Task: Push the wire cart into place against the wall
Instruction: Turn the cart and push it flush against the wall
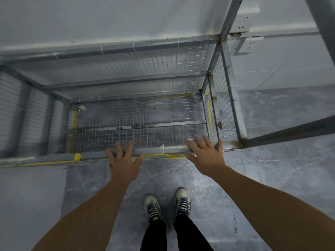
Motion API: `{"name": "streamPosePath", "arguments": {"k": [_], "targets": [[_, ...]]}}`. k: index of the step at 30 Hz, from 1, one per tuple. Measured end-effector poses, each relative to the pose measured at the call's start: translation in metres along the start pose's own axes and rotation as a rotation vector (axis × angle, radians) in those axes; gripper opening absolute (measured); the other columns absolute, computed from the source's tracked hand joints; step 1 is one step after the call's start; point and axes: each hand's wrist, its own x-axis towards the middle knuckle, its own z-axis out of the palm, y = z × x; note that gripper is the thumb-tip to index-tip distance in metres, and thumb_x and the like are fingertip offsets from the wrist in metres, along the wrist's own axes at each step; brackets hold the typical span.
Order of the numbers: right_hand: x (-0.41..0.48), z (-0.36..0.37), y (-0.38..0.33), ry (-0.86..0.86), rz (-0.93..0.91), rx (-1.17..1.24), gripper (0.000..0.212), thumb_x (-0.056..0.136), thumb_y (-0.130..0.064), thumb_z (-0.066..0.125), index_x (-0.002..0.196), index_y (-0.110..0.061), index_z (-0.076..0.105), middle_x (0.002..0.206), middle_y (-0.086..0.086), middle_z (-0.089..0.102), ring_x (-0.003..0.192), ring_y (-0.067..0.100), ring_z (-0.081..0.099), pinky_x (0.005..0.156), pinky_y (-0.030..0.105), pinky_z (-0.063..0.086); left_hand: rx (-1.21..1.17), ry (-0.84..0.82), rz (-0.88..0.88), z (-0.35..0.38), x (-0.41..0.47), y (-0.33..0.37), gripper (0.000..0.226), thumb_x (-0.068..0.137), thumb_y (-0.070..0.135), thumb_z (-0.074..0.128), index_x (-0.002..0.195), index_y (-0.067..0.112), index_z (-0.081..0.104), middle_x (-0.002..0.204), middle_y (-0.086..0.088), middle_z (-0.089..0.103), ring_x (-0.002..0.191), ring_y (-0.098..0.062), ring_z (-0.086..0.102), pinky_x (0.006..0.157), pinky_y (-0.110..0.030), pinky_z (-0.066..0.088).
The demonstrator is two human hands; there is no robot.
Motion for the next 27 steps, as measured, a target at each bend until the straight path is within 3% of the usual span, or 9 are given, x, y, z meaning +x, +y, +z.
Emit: {"name": "streamPosePath", "arguments": {"k": [2,6,9,12,14,16,17,23,27], "targets": [[0.005,0.003,-0.001,0.033,0.007,-0.013,0.050,0.098,-0.057,0.031,0.147,-0.044,0.026,0.157,-0.007,0.030,0.149,0.027,0.008,0.107,0.070,0.000,0.012,0.001,0.031,0.006,0.010,-0.010,0.071,0.092,0.067,0.034,0.154,0.036,0.015,0.164,-0.011,-0.008,0.143,-0.043,-0.024,0.115,-0.056,-0.006],[0.010,0.007,0.002,0.082,0.000,-0.050,0.048,0.095,-0.060,0.030,0.140,-0.044,0.037,0.146,-0.008,0.046,0.147,0.028,0.021,0.106,0.075,0.002,0.184,0.006,0.188,0.019,0.027,-0.030,0.082,0.089,0.076,0.007,0.151,0.028,0.031,0.160,-0.020,0.018,0.146,-0.047,-0.011,0.113,-0.064,-0.014],[0.010,0.013,0.002,0.103,0.003,-0.083,0.046,0.096,-0.060,0.025,0.134,-0.042,0.043,0.137,-0.007,0.055,0.142,0.030,0.033,0.104,0.077,0.010,0.156,0.091,0.178,0.015,0.023,-0.020,0.090,0.085,0.078,0.004,0.151,0.024,0.032,0.159,-0.021,0.020,0.146,-0.047,0.002,0.113,-0.051,-0.024],[0.011,0.016,0.002,0.140,0.003,-0.091,0.048,0.094,-0.059,0.027,0.132,-0.040,0.048,0.134,-0.005,0.058,0.140,0.032,0.037,0.104,0.077,0.012,0.151,0.102,0.166,0.009,0.022,-0.014,0.099,0.079,0.081,-0.006,0.152,0.025,0.032,0.159,-0.021,0.019,0.146,-0.047,0.004,0.110,-0.048,-0.028],[0.010,0.017,0.000,0.160,0.014,-0.077,0.048,0.094,-0.059,0.027,0.129,-0.038,0.052,0.130,-0.004,0.061,0.138,0.034,0.039,0.104,0.076,0.011,0.143,0.085,0.169,0.008,0.023,-0.014,0.098,0.080,0.080,-0.004,0.150,0.023,0.036,0.157,-0.024,0.023,0.144,-0.051,0.007,0.113,-0.054,-0.021],[0.011,0.017,-0.002,0.177,0.024,-0.069,0.049,0.094,-0.059,0.026,0.128,-0.037,0.054,0.123,-0.005,0.064,0.134,0.034,0.044,0.105,0.075,0.011,0.152,0.068,0.211,0.008,0.024,-0.017,0.088,0.088,0.075,0.006,0.145,0.019,0.043,0.151,-0.032,0.031,0.140,-0.058,0.008,0.111,-0.069,0.001],[0.011,0.017,-0.002,0.189,0.025,-0.071,0.048,0.093,-0.058,0.027,0.128,-0.037,0.054,0.118,-0.005,0.065,0.130,0.034,0.048,0.105,0.075,0.013,0.152,0.088,0.243,0.010,0.026,-0.020,0.084,0.090,0.073,0.008,0.143,0.018,0.045,0.150,-0.034,0.029,0.139,-0.059,0.004,0.108,-0.073,0.008],[0.015,0.023,-0.001,0.294,0.027,-0.089,0.043,0.094,-0.056,0.034,0.123,-0.035,0.059,0.103,-0.006,0.067,0.102,0.028,0.060,0.103,0.068,0.022,-0.032,0.081,0.221,0.012,0.032,-0.028,0.097,0.075,0.088,0.004,0.146,0.033,0.041,0.162,-0.017,-0.001,0.142,-0.043,-0.026,0.113,-0.063,0.000],[0.019,0.028,-0.002,0.366,0.010,-0.105,0.040,0.094,-0.055,0.039,0.119,-0.034,0.062,0.098,-0.005,0.067,0.094,0.029,0.060,0.101,0.068,0.022,-0.067,0.053,0.175,0.008,0.036,-0.024,0.066,0.088,0.067,0.036,0.147,0.038,0.036,0.163,-0.010,-0.011,0.141,-0.036,-0.032,0.115,-0.058,-0.004]]}}
